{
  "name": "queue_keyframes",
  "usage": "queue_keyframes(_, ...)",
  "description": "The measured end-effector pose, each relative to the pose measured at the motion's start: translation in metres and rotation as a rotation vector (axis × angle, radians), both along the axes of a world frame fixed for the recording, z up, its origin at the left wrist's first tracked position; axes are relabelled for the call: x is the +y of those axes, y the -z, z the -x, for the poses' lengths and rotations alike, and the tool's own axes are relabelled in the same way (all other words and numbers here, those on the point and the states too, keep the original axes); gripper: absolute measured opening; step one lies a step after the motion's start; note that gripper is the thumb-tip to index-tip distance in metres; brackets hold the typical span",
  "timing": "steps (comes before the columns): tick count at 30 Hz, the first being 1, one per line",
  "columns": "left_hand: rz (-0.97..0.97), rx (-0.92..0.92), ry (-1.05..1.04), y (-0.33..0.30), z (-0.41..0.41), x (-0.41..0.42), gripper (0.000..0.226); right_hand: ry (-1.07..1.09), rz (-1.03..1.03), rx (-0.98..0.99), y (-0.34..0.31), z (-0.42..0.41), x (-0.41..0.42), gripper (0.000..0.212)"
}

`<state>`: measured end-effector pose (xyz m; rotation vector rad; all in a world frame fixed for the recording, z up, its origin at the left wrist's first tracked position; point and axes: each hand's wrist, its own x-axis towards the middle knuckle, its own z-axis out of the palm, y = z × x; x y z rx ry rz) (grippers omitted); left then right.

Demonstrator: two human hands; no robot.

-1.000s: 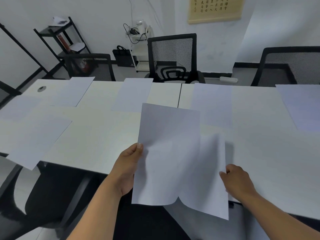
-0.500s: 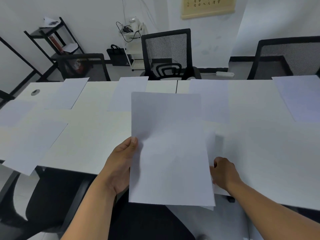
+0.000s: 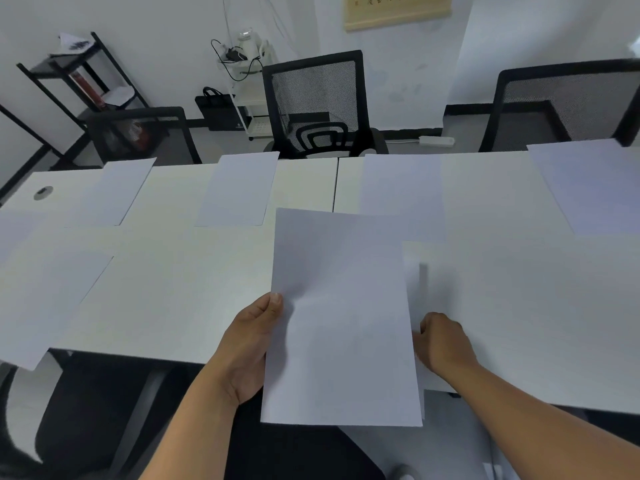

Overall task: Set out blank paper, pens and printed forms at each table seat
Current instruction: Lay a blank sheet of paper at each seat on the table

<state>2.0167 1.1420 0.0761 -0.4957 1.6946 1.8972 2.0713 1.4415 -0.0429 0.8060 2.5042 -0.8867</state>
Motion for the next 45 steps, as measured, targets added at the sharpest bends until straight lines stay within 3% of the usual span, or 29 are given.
queue_keyframes(10, 0.009, -0.004, 0.016, 0.005, 0.001, 0.02, 0.038, 0.086, 0.053, -0.04, -0.022, -0.002, 0.01, 0.04)
queue_keyframes(12, 0.002, -0.007, 0.018, 0.005, 0.0, 0.026, 0.037, 0.221, 0.298, 0.078, -0.03, -0.003, 0.013, 0.036)
queue_keyframes(15, -0.026, -0.012, 0.039, 0.003, -0.001, 0.042, 0.038, 0.503, 0.783, 0.231, -0.057, -0.008, 0.019, 0.052)
queue_keyframes(18, -0.042, -0.006, 0.079, -0.004, -0.002, 0.062, 0.038, 0.591, 0.997, 0.283, -0.083, -0.018, 0.038, 0.073)
queue_keyframes(20, -0.054, -0.01, 0.097, -0.009, -0.004, 0.077, 0.039, 0.532, 0.962, 0.328, -0.097, -0.026, 0.052, 0.069)
queue_keyframes(23, -0.057, -0.003, 0.153, -0.014, -0.011, 0.101, 0.039, 0.45, 0.706, 0.406, -0.117, -0.04, 0.072, 0.044)
queue_keyframes(27, 0.0, 0.021, 0.179, -0.022, -0.03, 0.141, 0.037, 0.445, 0.548, 0.445, -0.129, -0.059, 0.101, 0.04)
queue_keyframes(45, 0.221, 0.17, 0.178, 0.005, -0.124, 0.337, 0.041, 0.441, 0.463, 0.431, -0.128, -0.171, 0.283, 0.043)
